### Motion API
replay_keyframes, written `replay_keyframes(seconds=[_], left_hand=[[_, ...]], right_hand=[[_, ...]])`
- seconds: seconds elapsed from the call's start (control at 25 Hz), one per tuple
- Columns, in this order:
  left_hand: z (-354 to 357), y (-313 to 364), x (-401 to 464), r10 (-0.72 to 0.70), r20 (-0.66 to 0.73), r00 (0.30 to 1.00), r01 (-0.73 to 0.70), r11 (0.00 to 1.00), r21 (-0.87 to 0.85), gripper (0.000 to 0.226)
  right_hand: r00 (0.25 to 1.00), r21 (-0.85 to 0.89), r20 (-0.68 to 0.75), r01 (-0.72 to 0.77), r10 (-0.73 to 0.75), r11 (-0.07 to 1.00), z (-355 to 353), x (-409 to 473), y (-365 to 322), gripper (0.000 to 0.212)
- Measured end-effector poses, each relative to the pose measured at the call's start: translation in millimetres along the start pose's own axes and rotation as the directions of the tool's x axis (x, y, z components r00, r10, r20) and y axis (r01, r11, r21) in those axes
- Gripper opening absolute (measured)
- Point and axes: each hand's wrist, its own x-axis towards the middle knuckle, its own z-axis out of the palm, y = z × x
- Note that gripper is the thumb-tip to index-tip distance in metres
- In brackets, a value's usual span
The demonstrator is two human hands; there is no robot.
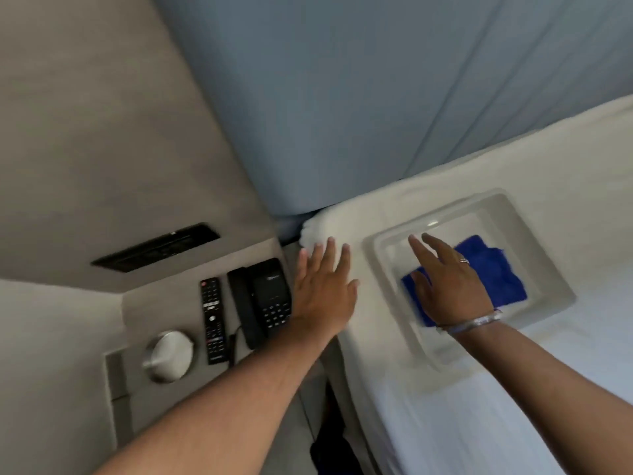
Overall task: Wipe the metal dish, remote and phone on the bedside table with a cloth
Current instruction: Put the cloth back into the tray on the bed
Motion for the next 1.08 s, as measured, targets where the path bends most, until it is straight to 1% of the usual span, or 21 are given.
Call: replay_keyframes(seconds=[0.04,0.08,0.12,0.16,0.2,0.24,0.32,0.36,0.44,0.6,0.68,0.76,0.84,0.88,0.92,0.96,1.0,1.04,1.08], left_hand=[[0.8,-43.8,-15.7,-0.063,0.009,0.998,0.063,0.997,0.034,0.07],[3.6,-84.5,-31.0,-0.123,0.051,0.991,0.12,0.99,0.072,0.075],[8.1,-121.0,-45.6,-0.178,0.117,0.977,0.165,0.98,0.111,0.081],[15.8,-156.6,-60.7,-0.226,0.195,0.954,0.2,0.969,0.143,0.087],[25.8,-185.2,-72.2,-0.251,0.273,0.928,0.215,0.964,0.156,0.093],[39.4,-206.2,-79.3,-0.255,0.334,0.908,0.216,0.965,0.148,0.098],[74.4,-229.5,-81.2,-0.206,0.378,0.903,0.18,0.978,0.105,0.109],[90.5,-233.7,-78.2,-0.175,0.386,0.906,0.157,0.984,0.078,0.112],[114.0,-234.8,-72.6,-0.138,0.373,0.917,0.127,0.99,0.054,0.114],[139.4,-235.7,-76.3,-0.15,0.272,0.951,0.145,0.989,0.04,0.113],[143.9,-236.5,-79.3,-0.16,0.259,0.952,0.162,0.987,0.014,0.112],[142.9,-237.7,-79.2,-0.158,0.267,0.951,0.166,0.986,-0.008,0.112],[140.6,-242.1,-79.4,-0.125,0.275,0.953,0.136,0.99,-0.023,0.11],[139.2,-247.9,-80.1,-0.106,0.263,0.959,0.119,0.992,-0.033,0.106],[137.0,-257.0,-81.3,-0.099,0.236,0.967,0.112,0.993,-0.042,0.099],[134.6,-269.6,-81.3,-0.112,0.202,0.973,0.123,0.991,-0.048,0.092],[131.6,-286.2,-80.2,-0.136,0.174,0.975,0.145,0.989,-0.041,0.085],[128.9,-305.4,-77.5,-0.161,0.167,0.973,0.166,0.986,-0.017,0.08],[126.9,-324.5,-73.4,-0.178,0.178,0.968,0.177,0.984,0.018,0.077]], right_hand=[[0.993,0.027,-0.032,0.112,-0.111,0.993,11.2,3.1,-27.2,0.062],[0.982,0.039,-0.026,0.191,-0.19,0.981,24.7,4.9,-52.1,0.063],[0.972,0.048,0.015,0.233,-0.234,0.971,40.8,6.4,-74.7,0.064],[0.963,0.066,0.086,0.251,-0.256,0.966,63.4,9.6,-98.2,0.066],[0.951,0.09,0.186,0.232,-0.245,0.969,90.6,12.9,-117.9,0.07],[0.933,0.104,0.303,0.172,-0.196,0.98,121.0,15.0,-132.8,0.075],[0.876,0.082,0.481,-0.01,-0.031,0.997,181.1,23.0,-150.5,0.09],[0.856,0.067,0.517,-0.061,0.017,0.996,207.6,26.7,-154.8,0.097],[0.859,0.054,0.511,-0.06,0.024,0.997,247.9,31.1,-155.7,0.106],[0.871,-0.006,0.489,0.064,-0.053,0.998,291.1,36.1,-152.7,0.108],[0.886,-0.059,0.459,0.102,-0.064,0.993,300.7,36.2,-156.3,0.106],[0.897,-0.097,0.439,0.104,-0.052,0.99,304.8,35.6,-160.9,0.105],[0.899,-0.123,0.438,0.085,-0.023,0.989,301.1,33.4,-164.5,0.102],[0.912,-0.134,0.409,0.084,-0.022,0.987,297.7,31.4,-167.1,0.1],[0.936,-0.145,0.348,0.101,-0.044,0.984,294.3,28.1,-172.1,0.096],[0.959,-0.146,0.266,0.14,-0.097,0.979,291.7,23.4,-180.3,0.091],[0.964,-0.133,0.197,0.205,-0.177,0.97,291.2,17.4,-192.0,0.086],[0.949,-0.112,0.163,0.289,-0.269,0.951,294.3,10.2,-206.2,0.083],[0.917,-0.091,0.182,0.376,-0.356,0.922,300.4,2.4,-221.4,0.082]])
